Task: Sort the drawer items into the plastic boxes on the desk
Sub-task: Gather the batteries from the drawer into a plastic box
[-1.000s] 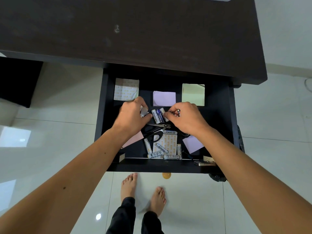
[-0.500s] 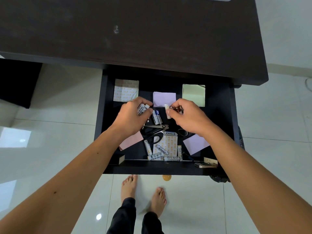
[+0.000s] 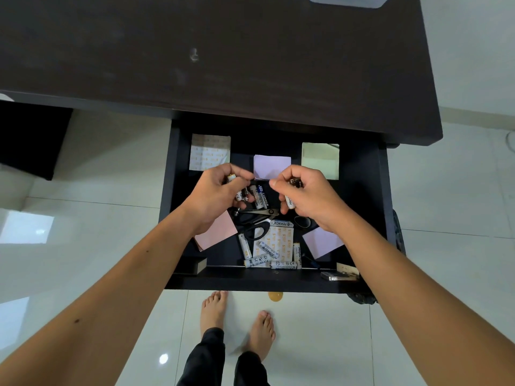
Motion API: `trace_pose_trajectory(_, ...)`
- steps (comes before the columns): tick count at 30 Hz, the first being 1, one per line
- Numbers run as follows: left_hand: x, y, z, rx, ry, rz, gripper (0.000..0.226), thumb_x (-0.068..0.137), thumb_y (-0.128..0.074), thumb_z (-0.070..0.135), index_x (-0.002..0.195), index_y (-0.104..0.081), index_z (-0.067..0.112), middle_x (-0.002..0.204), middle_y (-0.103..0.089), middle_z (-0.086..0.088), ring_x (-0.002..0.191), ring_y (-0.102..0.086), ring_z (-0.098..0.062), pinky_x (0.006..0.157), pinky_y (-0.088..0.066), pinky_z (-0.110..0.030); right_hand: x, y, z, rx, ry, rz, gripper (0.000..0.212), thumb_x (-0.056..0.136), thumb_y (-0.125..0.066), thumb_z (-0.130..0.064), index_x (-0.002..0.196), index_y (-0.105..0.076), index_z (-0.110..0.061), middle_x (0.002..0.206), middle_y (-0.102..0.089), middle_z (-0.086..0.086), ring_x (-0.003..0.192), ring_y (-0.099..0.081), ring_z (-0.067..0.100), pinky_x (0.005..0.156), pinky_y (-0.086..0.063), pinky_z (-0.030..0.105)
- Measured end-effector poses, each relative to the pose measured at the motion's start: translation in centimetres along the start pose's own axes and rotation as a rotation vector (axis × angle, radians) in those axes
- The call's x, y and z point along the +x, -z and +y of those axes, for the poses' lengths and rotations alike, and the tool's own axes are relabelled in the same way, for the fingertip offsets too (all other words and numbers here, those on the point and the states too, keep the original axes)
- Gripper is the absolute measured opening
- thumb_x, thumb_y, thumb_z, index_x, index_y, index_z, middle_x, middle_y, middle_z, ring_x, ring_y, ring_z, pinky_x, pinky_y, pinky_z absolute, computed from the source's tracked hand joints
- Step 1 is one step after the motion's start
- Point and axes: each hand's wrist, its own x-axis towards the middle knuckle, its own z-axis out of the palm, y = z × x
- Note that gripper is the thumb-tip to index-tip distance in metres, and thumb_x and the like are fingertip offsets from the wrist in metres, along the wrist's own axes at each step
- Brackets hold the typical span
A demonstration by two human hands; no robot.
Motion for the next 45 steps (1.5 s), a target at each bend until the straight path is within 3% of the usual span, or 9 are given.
trace_pose_trajectory(3,0.0,-0.1,-0.1,0.015,0.005,0.009,0.004,0.096,-0.072,0.009,0.098,-0.071,0.013,0.089,-0.071,-0.003,0.070,-0.065,-0.015,0.056,-0.053,-0.023,0.0,-0.6,-0.1,-0.276,0.051,0.054,0.027,0.087,-0.083,-0.048,0.089,-0.075,-0.022,0.066,-0.067,-0.008,0.050,-0.059,0.003,0.054,-0.044,0.018)
trace_pose_trajectory(7,0.0,-0.2,-0.3,0.018,0.033,0.026,0.010,0.094,-0.076,0.011,0.102,-0.071,0.011,0.072,-0.068,0.005,0.054,-0.058,-0.011,0.049,-0.048,-0.020,0.3,-1.4,-0.4,-0.404,0.062,0.097,0.031,0.078,-0.091,-0.045,0.100,-0.081,-0.025,0.091,-0.068,-0.013,0.078,-0.061,0.001,0.061,-0.041,0.017)
trace_pose_trajectory(16,-0.1,-0.1,-0.3,0.137,0.011,0.037,0.008,0.103,-0.062,0.005,0.104,-0.069,0.009,0.101,-0.071,-0.012,0.068,-0.072,-0.016,0.057,-0.058,-0.024,0.4,-1.4,-0.6,-0.505,0.056,0.094,0.015,0.085,-0.083,-0.036,0.091,-0.083,-0.023,0.079,-0.068,-0.008,0.071,-0.061,0.006,0.055,-0.042,0.020)
trace_pose_trajectory(22,-0.1,0.1,-0.4,0.141,0.042,-0.004,0.021,0.089,-0.081,0.006,0.106,-0.071,0.011,0.089,-0.072,-0.005,0.071,-0.068,-0.018,0.057,-0.054,-0.023,-0.2,-0.6,-0.3,-0.197,0.008,0.071,0.008,0.087,-0.078,-0.027,0.092,-0.073,-0.022,0.059,-0.068,-0.009,0.047,-0.058,0.005,0.050,-0.045,0.014)
trace_pose_trajectory(28,-0.1,-0.1,-0.3,0.359,0.035,0.107,0.015,0.099,-0.066,0.006,0.100,-0.072,0.019,0.080,-0.073,-0.011,0.058,-0.066,-0.018,0.053,-0.053,-0.026,-0.2,0.3,-0.5,0.162,-0.009,-0.045,0.038,0.098,-0.060,-0.006,0.124,-0.075,-0.028,0.086,-0.069,0.009,0.054,-0.056,0.015,0.043,-0.036,0.017)
trace_pose_trajectory(32,0.0,-1.5,0.0,0.530,0.008,0.206,0.004,0.092,-0.075,0.022,0.094,-0.072,0.019,0.085,-0.066,0.005,0.062,-0.061,-0.009,0.049,-0.050,-0.018,-0.7,0.5,-0.7,0.186,-0.014,-0.050,0.035,0.099,-0.056,-0.004,0.116,-0.078,-0.026,0.085,-0.066,0.010,0.053,-0.054,0.015,0.040,-0.032,0.016)
trace_pose_trajectory(34,0.1,-2.0,-0.2,0.589,-0.008,0.234,0.024,0.085,-0.085,0.035,0.093,-0.071,0.017,0.090,-0.061,0.013,0.073,-0.063,-0.005,0.056,-0.048,-0.020,-0.9,0.6,-0.6,0.184,-0.023,-0.045,0.035,0.099,-0.056,-0.004,0.115,-0.078,-0.026,0.084,-0.066,0.009,0.054,-0.054,0.015,0.041,-0.032,0.017)
trace_pose_trajectory(40,0.6,-2.3,-0.8,0.685,-0.039,0.300,0.043,0.070,-0.094,0.048,0.089,-0.071,0.017,0.094,-0.065,0.005,0.086,-0.063,-0.012,0.062,-0.045,-0.022,-1.3,0.8,0.1,0.118,-0.034,-0.029,0.034,0.099,-0.058,-0.008,0.116,-0.077,-0.030,0.086,-0.068,0.007,0.059,-0.057,0.014,0.049,-0.040,0.021)
trace_pose_trajectory(45,0.6,-2.8,-0.4,0.772,-0.025,0.298,0.035,0.074,-0.092,0.042,0.090,-0.074,0.017,0.080,-0.058,0.011,0.071,-0.058,-0.005,0.057,-0.047,-0.021,-1.2,0.8,0.4,0.084,-0.035,-0.024,0.033,0.099,-0.059,-0.010,0.117,-0.076,-0.032,0.085,-0.069,0.004,0.060,-0.059,0.013,0.056,-0.044,0.025)
